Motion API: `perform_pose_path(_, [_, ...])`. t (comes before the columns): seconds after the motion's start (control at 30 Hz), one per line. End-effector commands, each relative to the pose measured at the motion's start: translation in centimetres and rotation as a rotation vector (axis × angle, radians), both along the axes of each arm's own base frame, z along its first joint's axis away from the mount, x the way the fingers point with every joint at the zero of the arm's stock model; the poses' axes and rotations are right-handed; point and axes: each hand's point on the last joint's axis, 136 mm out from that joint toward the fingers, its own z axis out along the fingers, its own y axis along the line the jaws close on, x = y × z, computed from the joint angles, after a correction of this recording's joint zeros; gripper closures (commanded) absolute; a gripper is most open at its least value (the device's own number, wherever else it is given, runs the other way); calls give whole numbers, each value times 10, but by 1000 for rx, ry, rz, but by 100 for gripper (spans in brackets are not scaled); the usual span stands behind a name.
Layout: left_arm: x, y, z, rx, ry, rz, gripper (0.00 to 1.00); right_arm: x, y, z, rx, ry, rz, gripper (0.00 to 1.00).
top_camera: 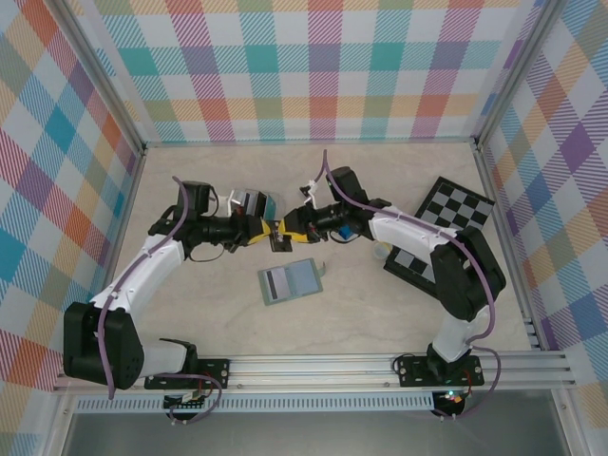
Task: Take the credit cards out of the card holder
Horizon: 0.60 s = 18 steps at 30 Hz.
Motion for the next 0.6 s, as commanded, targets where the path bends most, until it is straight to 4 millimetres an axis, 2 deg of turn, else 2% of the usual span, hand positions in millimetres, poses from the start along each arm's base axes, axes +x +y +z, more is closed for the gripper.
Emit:
perform_pose_path(0.0, [7, -1, 12, -54, -26, 6, 100, -3, 5, 19, 97, -18, 40, 75])
perform_pose_path(0.2, [11, -5, 14, -132, 15, 37, 100, -1, 5, 29, 138, -23, 7, 89])
perform_pose_path(0.4, [11, -5, 17, -152, -2, 51, 82, 0, 5, 39, 171, -27, -6, 91])
perform_pose_path(0.57, [12, -6, 13, -174, 6, 59, 77, 2, 9, 45, 199, -15, 1, 91])
